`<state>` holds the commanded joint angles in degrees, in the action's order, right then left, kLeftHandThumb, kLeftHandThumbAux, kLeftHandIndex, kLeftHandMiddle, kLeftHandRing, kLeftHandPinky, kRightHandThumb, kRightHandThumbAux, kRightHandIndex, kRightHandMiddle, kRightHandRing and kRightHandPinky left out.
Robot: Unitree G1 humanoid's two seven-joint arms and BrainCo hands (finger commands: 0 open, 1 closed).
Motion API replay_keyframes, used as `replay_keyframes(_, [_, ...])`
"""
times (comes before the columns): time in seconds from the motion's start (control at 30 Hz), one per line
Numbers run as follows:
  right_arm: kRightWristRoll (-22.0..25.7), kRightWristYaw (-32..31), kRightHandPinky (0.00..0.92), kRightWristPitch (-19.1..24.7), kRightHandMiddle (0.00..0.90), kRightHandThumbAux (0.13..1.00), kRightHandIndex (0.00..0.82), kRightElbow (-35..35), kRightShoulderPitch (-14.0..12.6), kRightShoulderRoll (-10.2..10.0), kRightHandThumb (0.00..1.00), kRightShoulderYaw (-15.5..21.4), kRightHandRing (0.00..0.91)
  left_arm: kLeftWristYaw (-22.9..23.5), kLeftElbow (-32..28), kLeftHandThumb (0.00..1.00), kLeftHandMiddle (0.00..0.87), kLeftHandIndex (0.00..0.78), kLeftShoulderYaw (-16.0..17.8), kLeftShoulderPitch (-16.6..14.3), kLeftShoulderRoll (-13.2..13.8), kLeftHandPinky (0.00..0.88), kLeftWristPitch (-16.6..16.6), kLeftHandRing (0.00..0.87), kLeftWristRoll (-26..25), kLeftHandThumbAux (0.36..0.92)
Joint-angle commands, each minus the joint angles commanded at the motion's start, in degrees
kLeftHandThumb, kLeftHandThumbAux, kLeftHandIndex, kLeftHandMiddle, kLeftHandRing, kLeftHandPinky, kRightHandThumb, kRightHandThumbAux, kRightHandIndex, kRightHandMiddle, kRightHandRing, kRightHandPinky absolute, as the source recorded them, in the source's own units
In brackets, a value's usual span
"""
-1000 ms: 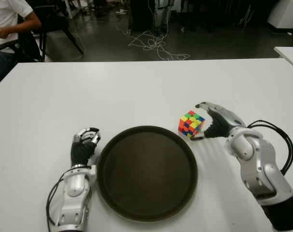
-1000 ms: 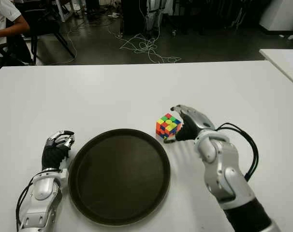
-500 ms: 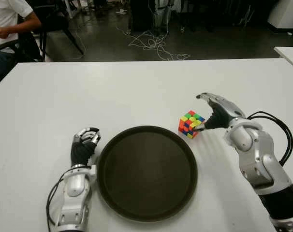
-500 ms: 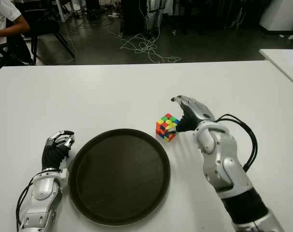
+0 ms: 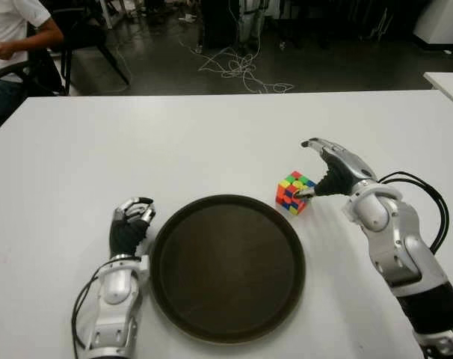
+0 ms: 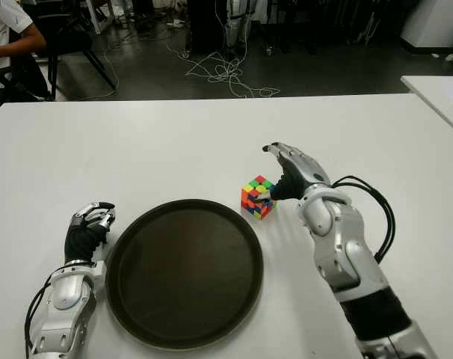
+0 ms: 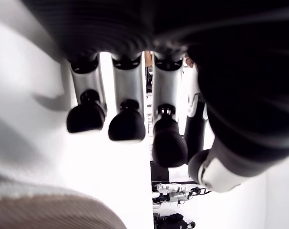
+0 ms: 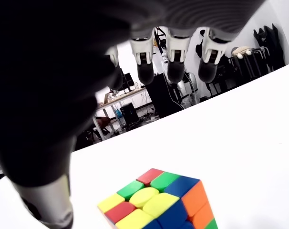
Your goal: Pick up the Rubik's Cube and put it in the plate
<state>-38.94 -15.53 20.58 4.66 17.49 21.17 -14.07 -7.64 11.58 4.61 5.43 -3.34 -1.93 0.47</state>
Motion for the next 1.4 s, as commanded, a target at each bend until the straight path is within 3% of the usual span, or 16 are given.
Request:
replay_keyframes(0.37, [0.1, 1.9, 0.077, -2.4, 0.025, 0.818, 0.001, -3.6, 1.5, -0.4, 0.0, -0.8, 0.055, 0.4, 0.0, 0.708, 0.803, 0.443, 0.1, 0.1, -0.3, 0.808, -0.5, 0.824, -0.7, 0.707])
replay_keyframes(1.03, [-1.3, -1.8, 0.065, -0.1, 0.039, 0.801, 0.017, -8.9, 6.8, -0.3, 0.0, -4.3, 0.055, 0.4, 0.5, 0.707, 0.802, 0.443, 0.3, 0.7, -1.3, 0.815, -3.3, 0.829, -0.9, 0.707])
replay_keyframes(1.2, [-1.2, -1.6, 0.066, -1.2, 0.035, 0.807, 0.015, -10.6, 7.6, 0.0, 0.0, -5.1, 0.048, 0.1, -3.4, 0.706, 0.801, 0.443, -0.7, 2.2, -1.9, 0.813, -1.2, 0.826, -0.4, 0.708])
replay_keyframes(1.4, [-1.5, -2.7, 0.069, -0.4, 0.04, 0.802, 0.02, -11.3, 8.3, -0.1, 0.0, -6.4, 0.055, -1.0, -4.2, 0.707, 0.803, 0.443, -0.9, 2.4, -1.9, 0.824, 0.5, 0.828, 0.5, 0.706])
